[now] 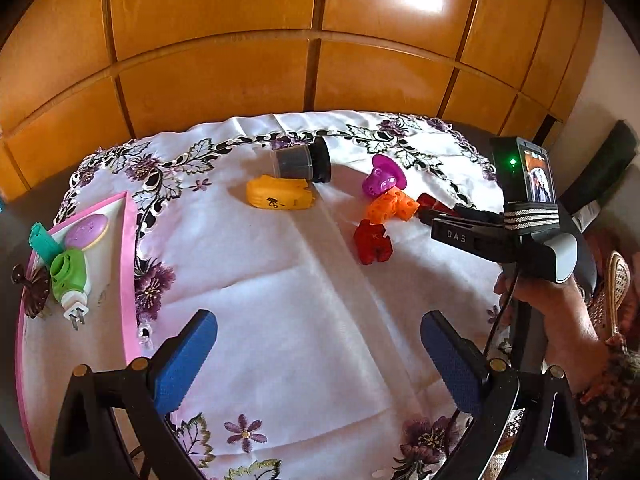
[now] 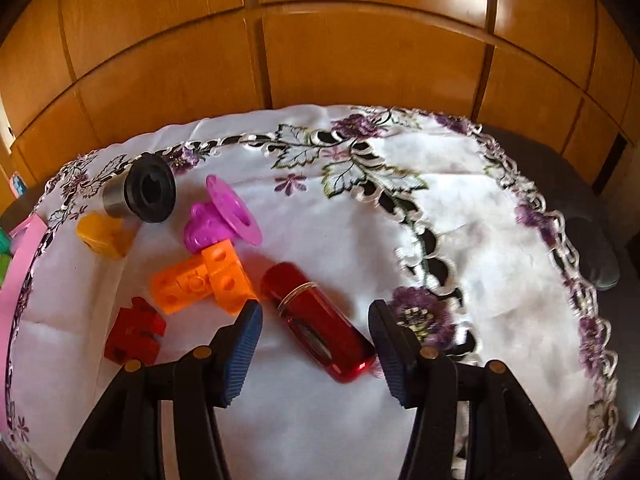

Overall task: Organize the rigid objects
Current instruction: 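Move the right tool to the red lipstick tube and close on it, then grasp the red K puzzle piece with the left tool while the right tool holds the tube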

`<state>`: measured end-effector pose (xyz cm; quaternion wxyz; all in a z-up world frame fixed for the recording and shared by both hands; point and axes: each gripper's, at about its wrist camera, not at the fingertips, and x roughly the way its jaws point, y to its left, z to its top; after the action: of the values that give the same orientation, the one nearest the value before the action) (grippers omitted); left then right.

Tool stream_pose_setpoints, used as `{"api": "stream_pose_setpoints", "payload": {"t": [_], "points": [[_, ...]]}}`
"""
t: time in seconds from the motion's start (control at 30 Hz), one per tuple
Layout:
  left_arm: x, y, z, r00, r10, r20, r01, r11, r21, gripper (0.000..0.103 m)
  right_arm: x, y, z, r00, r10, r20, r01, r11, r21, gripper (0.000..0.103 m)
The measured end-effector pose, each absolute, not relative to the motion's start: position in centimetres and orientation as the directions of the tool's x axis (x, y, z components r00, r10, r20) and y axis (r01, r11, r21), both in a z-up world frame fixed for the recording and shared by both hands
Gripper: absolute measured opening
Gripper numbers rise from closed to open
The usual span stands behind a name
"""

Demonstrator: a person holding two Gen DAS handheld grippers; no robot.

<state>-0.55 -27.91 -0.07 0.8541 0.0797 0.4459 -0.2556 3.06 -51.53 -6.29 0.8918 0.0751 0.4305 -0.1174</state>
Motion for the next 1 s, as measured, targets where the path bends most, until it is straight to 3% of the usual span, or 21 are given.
{"api": "stream_pose_setpoints", "payload": {"t": [0.2, 0.67, 0.93, 1.0], "points": [[0.0, -28.8, -0.4, 0.476, -0.350, -0.807, 0.492, 0.867, -0.085, 0.102, 3.2, -51.4, -6.5, 0.613, -0.124, -0.781, 0.273, 0.960, 0.061, 0.026], [2.4, -34.0, -2.4, 0.507, -0.303, -0.807, 0.492, 0.870, -0.017, 0.102, -1.0, -52.2, -6.8, 0.631, -0.199, -0.750, 0.427, 0.896, 0.122, 0.026], [4.9, -37.3, -4.1, 0.495, -0.295, -0.818, 0.509, 0.861, -0.003, 0.102, -1.2, -51.6, -7.0, 0.633, -0.247, -0.734, 0.438, 0.896, 0.077, 0.026], [5.3, -37.9, -4.7, 0.500, -0.282, -0.819, 0.523, 0.852, 0.025, 0.094, -1.6, -51.9, -7.1, 0.640, -0.247, -0.728, 0.451, 0.888, 0.096, 0.026]]}}
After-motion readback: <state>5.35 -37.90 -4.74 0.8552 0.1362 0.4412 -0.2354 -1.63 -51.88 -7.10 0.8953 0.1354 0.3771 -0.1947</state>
